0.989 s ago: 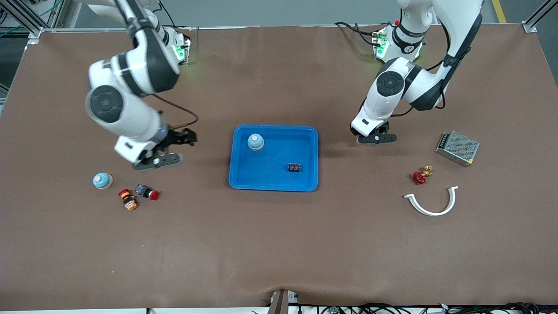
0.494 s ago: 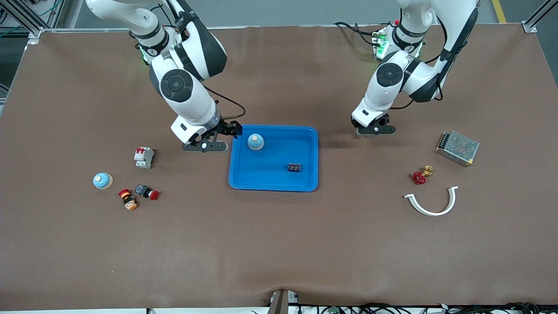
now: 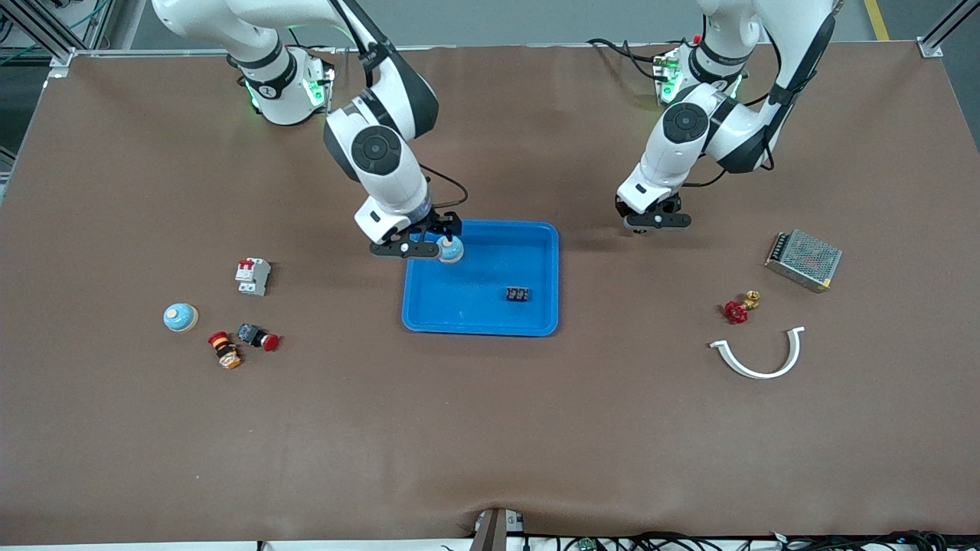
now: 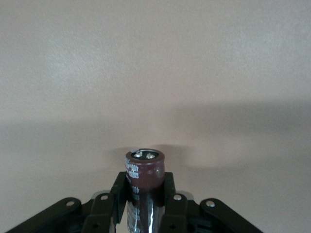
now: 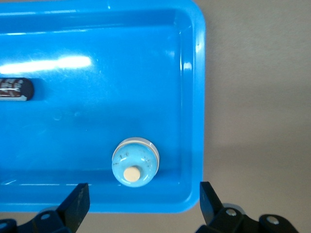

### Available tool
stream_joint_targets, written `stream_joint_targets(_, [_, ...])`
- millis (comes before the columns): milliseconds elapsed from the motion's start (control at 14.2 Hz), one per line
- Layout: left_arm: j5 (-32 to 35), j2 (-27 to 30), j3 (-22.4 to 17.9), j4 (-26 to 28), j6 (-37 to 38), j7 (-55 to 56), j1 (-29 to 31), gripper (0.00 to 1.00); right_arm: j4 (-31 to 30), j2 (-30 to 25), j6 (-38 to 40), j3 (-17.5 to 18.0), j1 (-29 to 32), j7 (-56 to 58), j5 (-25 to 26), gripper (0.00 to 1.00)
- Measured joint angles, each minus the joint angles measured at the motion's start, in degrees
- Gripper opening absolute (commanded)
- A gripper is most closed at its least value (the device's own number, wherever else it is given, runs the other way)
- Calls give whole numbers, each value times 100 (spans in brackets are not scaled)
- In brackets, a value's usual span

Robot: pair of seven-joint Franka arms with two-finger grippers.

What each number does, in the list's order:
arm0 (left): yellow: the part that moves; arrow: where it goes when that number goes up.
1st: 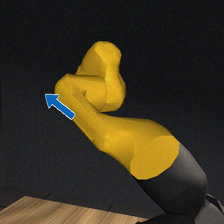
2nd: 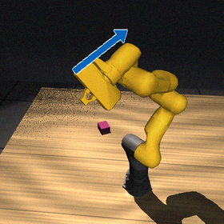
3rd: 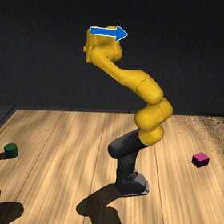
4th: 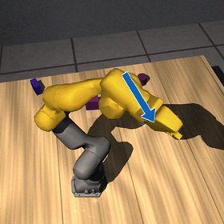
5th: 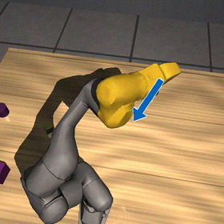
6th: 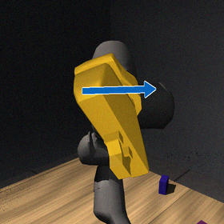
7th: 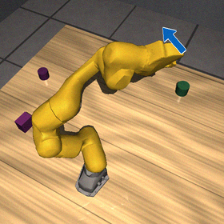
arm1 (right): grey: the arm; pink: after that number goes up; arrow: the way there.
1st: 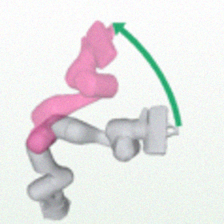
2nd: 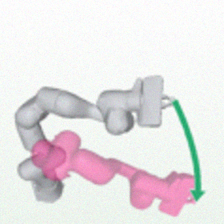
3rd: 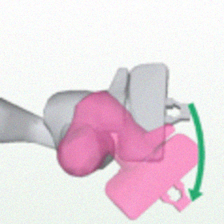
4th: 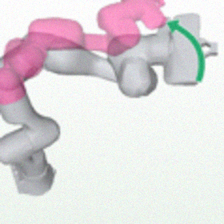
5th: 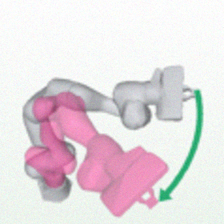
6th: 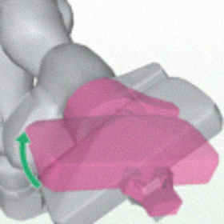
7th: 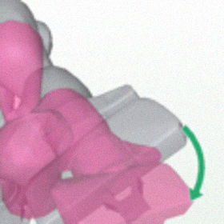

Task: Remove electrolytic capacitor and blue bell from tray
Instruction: 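Move the right gripper back over the second blue bell in the tray, then grasp the second blue bell with the right gripper and lift it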

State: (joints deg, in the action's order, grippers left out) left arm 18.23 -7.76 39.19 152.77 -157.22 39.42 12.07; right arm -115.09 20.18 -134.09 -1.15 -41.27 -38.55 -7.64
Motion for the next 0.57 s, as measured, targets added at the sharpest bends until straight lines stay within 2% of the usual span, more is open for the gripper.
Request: stream_joint_targets(565, [0,-3,1,142,-115,-153,134,0,0,467,-413,-1,-225,-18,0,100])
